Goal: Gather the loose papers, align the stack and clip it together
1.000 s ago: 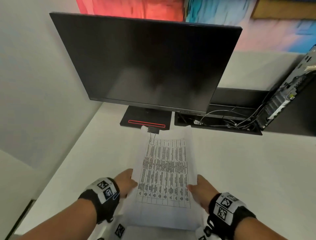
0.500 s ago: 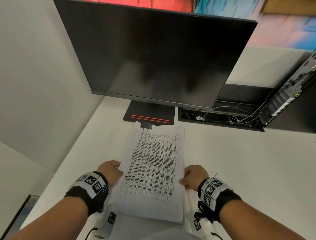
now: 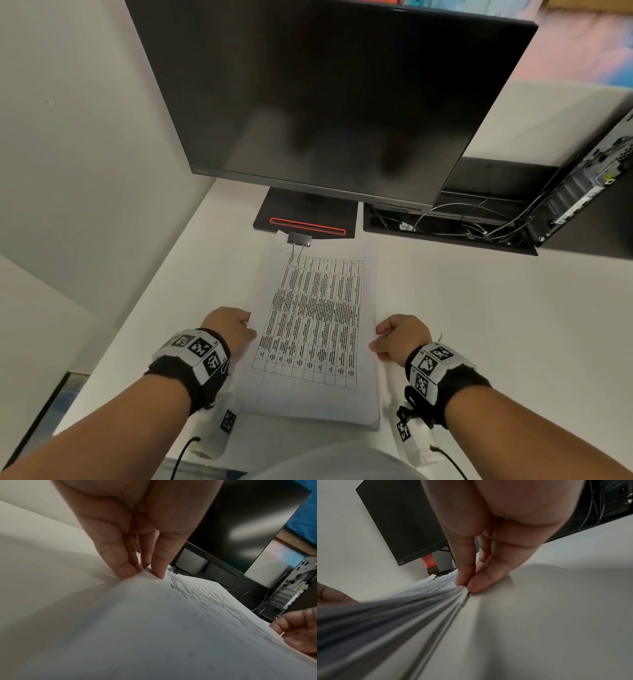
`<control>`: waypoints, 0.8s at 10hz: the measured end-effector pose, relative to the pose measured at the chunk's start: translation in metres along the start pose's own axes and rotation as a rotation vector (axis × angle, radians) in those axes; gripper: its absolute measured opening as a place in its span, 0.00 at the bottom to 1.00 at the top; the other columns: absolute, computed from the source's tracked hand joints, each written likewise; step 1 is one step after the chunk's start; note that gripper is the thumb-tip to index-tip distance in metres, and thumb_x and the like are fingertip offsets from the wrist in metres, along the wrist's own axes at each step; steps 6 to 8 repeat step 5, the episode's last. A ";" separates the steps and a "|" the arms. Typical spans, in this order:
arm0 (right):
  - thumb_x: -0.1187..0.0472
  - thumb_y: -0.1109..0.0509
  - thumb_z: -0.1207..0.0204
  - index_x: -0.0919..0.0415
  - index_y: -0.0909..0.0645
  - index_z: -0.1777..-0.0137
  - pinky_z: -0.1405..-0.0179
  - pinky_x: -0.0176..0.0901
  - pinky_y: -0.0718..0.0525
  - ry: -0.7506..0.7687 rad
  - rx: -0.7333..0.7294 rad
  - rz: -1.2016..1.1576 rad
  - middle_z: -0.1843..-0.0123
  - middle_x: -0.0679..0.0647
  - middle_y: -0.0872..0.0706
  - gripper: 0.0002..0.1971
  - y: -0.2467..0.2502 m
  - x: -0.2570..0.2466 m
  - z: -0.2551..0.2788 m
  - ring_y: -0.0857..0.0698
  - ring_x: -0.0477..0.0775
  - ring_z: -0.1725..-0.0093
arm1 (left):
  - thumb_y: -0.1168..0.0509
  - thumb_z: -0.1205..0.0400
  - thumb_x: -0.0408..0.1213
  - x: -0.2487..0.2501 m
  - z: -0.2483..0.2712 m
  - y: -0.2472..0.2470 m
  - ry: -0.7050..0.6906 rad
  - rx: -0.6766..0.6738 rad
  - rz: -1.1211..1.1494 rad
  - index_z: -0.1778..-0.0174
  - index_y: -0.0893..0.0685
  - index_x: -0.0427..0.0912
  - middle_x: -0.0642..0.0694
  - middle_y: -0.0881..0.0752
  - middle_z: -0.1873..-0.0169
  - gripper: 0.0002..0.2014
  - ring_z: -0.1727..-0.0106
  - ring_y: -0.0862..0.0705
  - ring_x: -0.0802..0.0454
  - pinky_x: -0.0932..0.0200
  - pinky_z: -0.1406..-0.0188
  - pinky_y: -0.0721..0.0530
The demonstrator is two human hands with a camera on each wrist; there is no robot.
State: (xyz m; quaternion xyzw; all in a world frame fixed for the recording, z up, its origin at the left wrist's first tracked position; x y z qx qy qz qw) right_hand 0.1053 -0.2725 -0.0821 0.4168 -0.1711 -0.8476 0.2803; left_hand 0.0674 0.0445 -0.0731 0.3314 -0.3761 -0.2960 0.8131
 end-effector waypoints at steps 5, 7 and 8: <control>0.57 0.22 0.34 0.61 0.16 0.53 0.65 0.42 0.18 0.002 0.009 -0.111 0.57 0.56 0.14 0.12 0.052 0.001 0.021 0.17 0.52 0.62 | 0.29 0.25 0.39 -0.004 0.011 0.048 -0.043 0.185 0.316 0.34 0.21 0.41 0.39 0.17 0.39 0.23 0.43 0.18 0.43 0.57 0.39 0.26; 0.57 0.22 0.34 0.61 0.16 0.53 0.65 0.42 0.18 0.002 0.009 -0.111 0.57 0.56 0.14 0.12 0.052 0.001 0.021 0.17 0.52 0.62 | 0.29 0.25 0.39 -0.004 0.011 0.048 -0.043 0.185 0.316 0.34 0.21 0.41 0.39 0.17 0.39 0.23 0.43 0.18 0.43 0.57 0.39 0.26; 0.57 0.22 0.34 0.61 0.16 0.53 0.65 0.42 0.18 0.002 0.009 -0.111 0.57 0.56 0.14 0.12 0.052 0.001 0.021 0.17 0.52 0.62 | 0.29 0.25 0.39 -0.004 0.011 0.048 -0.043 0.185 0.316 0.34 0.21 0.41 0.39 0.17 0.39 0.23 0.43 0.18 0.43 0.57 0.39 0.26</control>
Point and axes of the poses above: each hand's wrist, its own z-axis away from the middle knuckle, its own y-axis out of the back of the hand, x = y × z, the point moved 10 cm from there along -z, towards the middle knuckle
